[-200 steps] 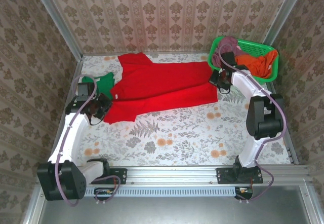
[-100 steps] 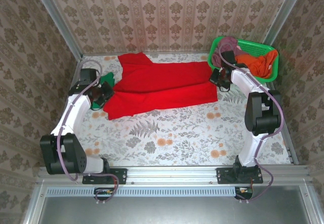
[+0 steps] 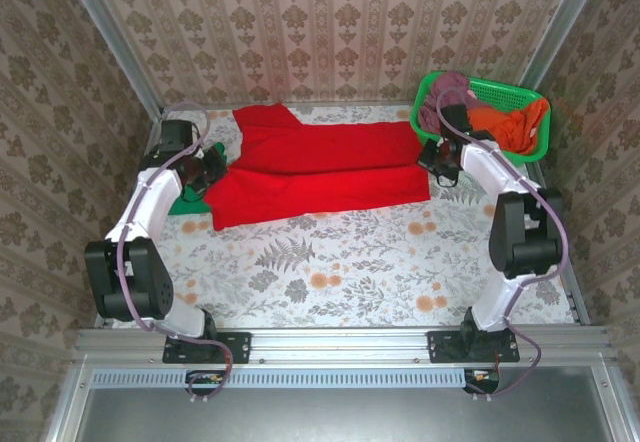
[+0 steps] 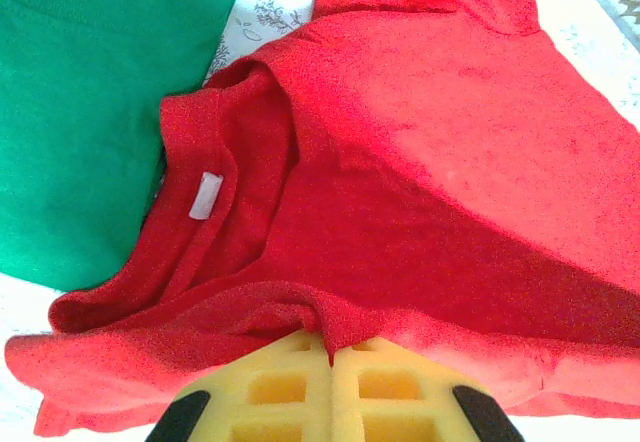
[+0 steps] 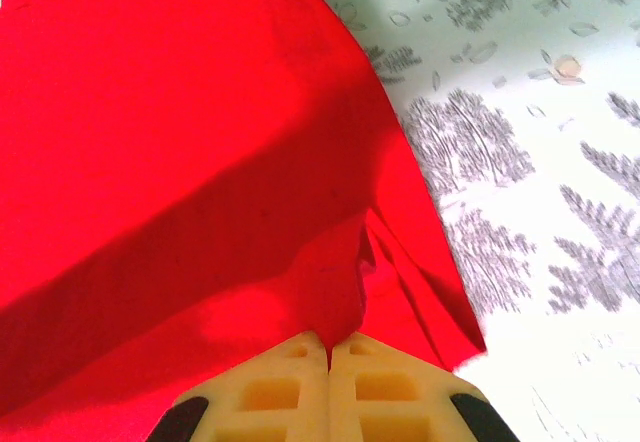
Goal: Fold and stack the t-shirts
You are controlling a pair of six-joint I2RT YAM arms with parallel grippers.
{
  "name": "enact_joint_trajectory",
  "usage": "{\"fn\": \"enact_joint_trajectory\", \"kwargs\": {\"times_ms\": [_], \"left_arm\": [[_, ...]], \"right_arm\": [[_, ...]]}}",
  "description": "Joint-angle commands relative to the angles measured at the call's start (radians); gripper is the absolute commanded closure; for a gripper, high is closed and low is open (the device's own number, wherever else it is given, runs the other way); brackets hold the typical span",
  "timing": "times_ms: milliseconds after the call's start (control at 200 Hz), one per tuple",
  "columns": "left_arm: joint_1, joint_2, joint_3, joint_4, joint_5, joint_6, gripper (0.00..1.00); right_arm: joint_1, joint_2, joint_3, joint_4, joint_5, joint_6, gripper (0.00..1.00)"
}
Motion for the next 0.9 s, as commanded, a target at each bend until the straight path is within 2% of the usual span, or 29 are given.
{"fn": "enact_joint_trajectory", "kwargs": {"times_ms": [0, 200, 290, 580, 895], "left_arm": [[0.011, -0.029, 0.016, -0.006, 0.019, 0.034, 1.0], [0.011, -0.113, -0.049, -0.01, 0.034, 0.021, 1.0], [0.012, -0.12, -0.059, -0.003, 0.03, 0.026, 1.0], [0.012, -0.007, 0.027, 0.011, 0.025, 0.076, 1.0], [0.01, 0.113, 0.056, 0.044, 0.057, 0.07, 1.0]], "right_arm": [[-0.002, -0.147, -0.092, -0.033, 0.035, 0.032, 1.0], [0.011, -0.347, -0.246, -0.062, 0.033, 0.05, 1.0], [0.009, -0.359, -0.25, -0.046, 0.044, 0.034, 1.0], [0.0, -0.125, -0.035, -0.045, 0.067, -0.001, 1.0], [0.0, 0.039, 0.045, 0.0, 0.043, 0.017, 0.98]]}}
